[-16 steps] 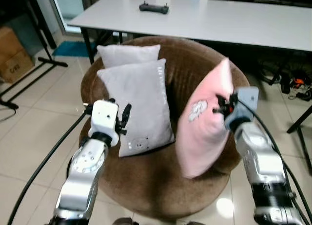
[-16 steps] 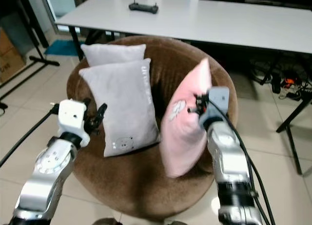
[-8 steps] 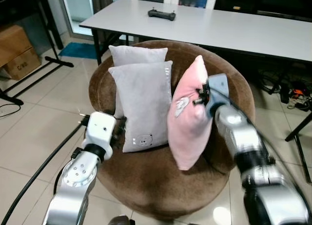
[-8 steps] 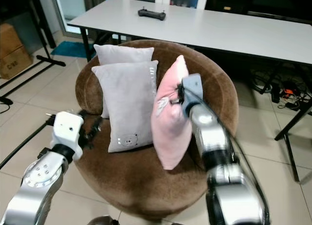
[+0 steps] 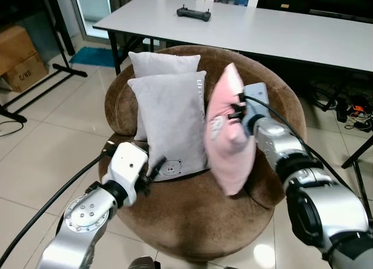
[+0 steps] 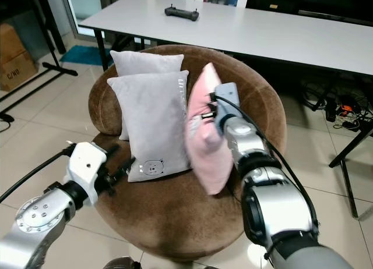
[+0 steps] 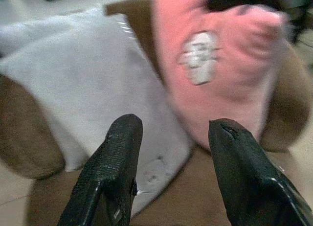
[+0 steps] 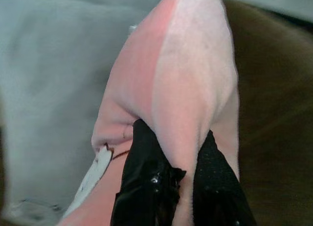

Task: Move the pillow to the sofa from floor

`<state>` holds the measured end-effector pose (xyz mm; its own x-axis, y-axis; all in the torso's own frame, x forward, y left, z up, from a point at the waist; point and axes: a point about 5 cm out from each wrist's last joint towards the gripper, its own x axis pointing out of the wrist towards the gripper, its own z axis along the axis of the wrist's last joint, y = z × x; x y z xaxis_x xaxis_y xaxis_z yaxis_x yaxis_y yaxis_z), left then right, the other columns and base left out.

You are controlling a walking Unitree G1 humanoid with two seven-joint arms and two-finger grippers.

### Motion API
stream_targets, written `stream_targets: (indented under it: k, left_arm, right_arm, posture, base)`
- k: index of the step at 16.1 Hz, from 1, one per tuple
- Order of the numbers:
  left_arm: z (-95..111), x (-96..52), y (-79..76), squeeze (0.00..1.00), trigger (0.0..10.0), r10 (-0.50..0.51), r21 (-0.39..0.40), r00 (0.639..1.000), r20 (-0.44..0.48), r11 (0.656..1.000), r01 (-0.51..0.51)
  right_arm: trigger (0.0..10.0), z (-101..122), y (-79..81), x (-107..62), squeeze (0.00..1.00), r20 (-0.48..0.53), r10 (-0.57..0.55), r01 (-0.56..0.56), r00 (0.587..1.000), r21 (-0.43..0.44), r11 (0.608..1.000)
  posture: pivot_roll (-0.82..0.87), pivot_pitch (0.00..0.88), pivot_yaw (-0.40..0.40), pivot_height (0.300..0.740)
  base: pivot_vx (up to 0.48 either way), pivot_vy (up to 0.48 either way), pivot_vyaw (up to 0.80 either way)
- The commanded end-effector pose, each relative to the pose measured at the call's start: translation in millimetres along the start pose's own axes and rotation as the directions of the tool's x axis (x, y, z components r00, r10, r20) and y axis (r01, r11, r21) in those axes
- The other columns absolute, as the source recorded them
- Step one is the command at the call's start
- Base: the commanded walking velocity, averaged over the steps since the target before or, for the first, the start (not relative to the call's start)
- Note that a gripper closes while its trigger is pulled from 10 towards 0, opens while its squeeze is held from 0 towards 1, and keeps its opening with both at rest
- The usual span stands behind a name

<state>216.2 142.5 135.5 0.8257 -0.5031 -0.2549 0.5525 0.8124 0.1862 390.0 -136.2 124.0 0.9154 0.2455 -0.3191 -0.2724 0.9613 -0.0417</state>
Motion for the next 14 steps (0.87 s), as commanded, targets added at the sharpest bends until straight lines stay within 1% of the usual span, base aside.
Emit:
stream_targets:
  k: [1, 3, 4, 5, 6, 7, 8, 9, 10, 12, 14]
  left_arm:
    - [0.3, -1.7, -6.9, 0.0, 10.0, -0.079, -0.002, 0.997, -0.022, 0.997, 0.079]
    - [-1.1, -5.8, -5.2, 0.0, 10.0, -0.099, 0.018, 0.993, -0.061, 0.995, 0.1]
    - [-0.2, -9.2, -5.6, 0.0, 10.0, -0.108, 0.016, 0.991, -0.075, 0.994, 0.11]
    - [0.0, -12.9, -5.8, 0.0, 10.0, -0.112, 0.014, 0.99, -0.087, 0.993, 0.114]
    - [-0.3, -17.0, -6.5, 0.0, 10.0, -0.118, 0.009, 0.988, -0.099, 0.993, 0.119]
    - [0.0, -23.0, -8.0, 0.0, 10.0, -0.126, 0.006, 0.986, -0.113, 0.992, 0.128]
    - [-0.4, -24.8, -8.4, 0.0, 10.0, -0.132, 0.006, 0.984, -0.12, 0.991, 0.133]
    - [-1.1, -27.7, -8.6, 0.0, 10.0, -0.137, 0.006, 0.982, -0.132, 0.99, 0.139]
    - [-1.6, -30.0, -9.0, 0.0, 10.0, -0.137, 0.008, 0.98, -0.143, 0.99, 0.139]
    - [-2.9, -34.3, -8.8, 0.0, 10.0, -0.123, 0.007, 0.978, -0.166, 0.992, 0.126]
    - [-3.6, -36.1, -9.0, 0.0, 10.0, -0.117, 0.009, 0.977, -0.176, 0.993, 0.12]
  right_arm:
    - [10.0, 20.4, 0.0, 2.0, 0.0, 0.06, 0.019, -0.02, 0.998, 0.015, 1.0]
    - [10.0, 20.6, -14.0, 0.5, 0.0, 0.028, -0.095, 0.096, 0.995, -0.013, 0.995]
    - [10.0, 21.2, -22.7, -1.3, 0.0, 0.023, -0.159, 0.16, 0.987, -0.028, 0.987]
    - [10.0, 20.1, -31.5, -3.6, 0.0, 0.012, -0.213, 0.213, 0.977, -0.004, 0.977]
    - [10.0, 17.4, -40.3, -6.4, 0.0, -0.001, -0.258, 0.258, 0.966, -0.016, 0.966]
    - [10.0, 12.5, -48.5, -9.6, 0.0, -0.02, -0.299, 0.298, 0.954, -0.064, 0.953]
    - [10.0, 10.0, -51.1, -10.7, 0.0, -0.029, -0.31, 0.308, 0.95, -0.054, 0.95]
    - [10.0, 3.3, -57.1, -13.7, 0.58, -0.054, -0.335, 0.329, 0.941, -0.086, 0.94]
    - [10.0, -1.4, -63.3, -16.7, 1.0, -0.063, -0.369, 0.358, 0.927, -0.138, 0.923]
    - [10.0, -5.2, -80.2, -24.6, 1.0, -0.067, -0.423, 0.416, 0.904, -0.099, 0.904]
    - [10.0, -3.1, -88.8, -28.5, 1.0, -0.05, -0.453, 0.443, 0.89, -0.138, 0.886]
  posture:
    - [0.22, 0.0, -0.031, 0.74]
    - [0.24, 0.0, -0.027, 0.74]
    - [0.25, 0.016, -0.022, 0.74]
    - [0.26, 0.029, -0.019, 0.74]
    - [0.27, 0.04, -0.016, 0.74]
    - [0.27, 0.047, -0.016, 0.74]
    - [0.28, 0.052, -0.017, 0.74]
    - [0.28, 0.064, -0.016, 0.74]
    - [0.29, 0.076, -0.018, 0.74]
    - [0.29, 0.092, -0.019, 0.74]
    - [0.29, 0.093, -0.018, 0.74]
  base:
    - [0.0, 0.0, 0.0]
    - [0.0, 0.0, 0.0]
    - [0.0, 0.0, 0.0]
    - [0.0, 0.0, 0.0]
    - [0.0, 0.0, 0.0]
    - [0.0, 0.0, 0.0]
    - [0.0, 0.0, 0.0]
    - [0.0, 0.0, 0.0]
    - [0.0, 0.0, 0.0]
    - [0.0, 0.0, 0.0]
    - [0.0, 0.0, 0.0]
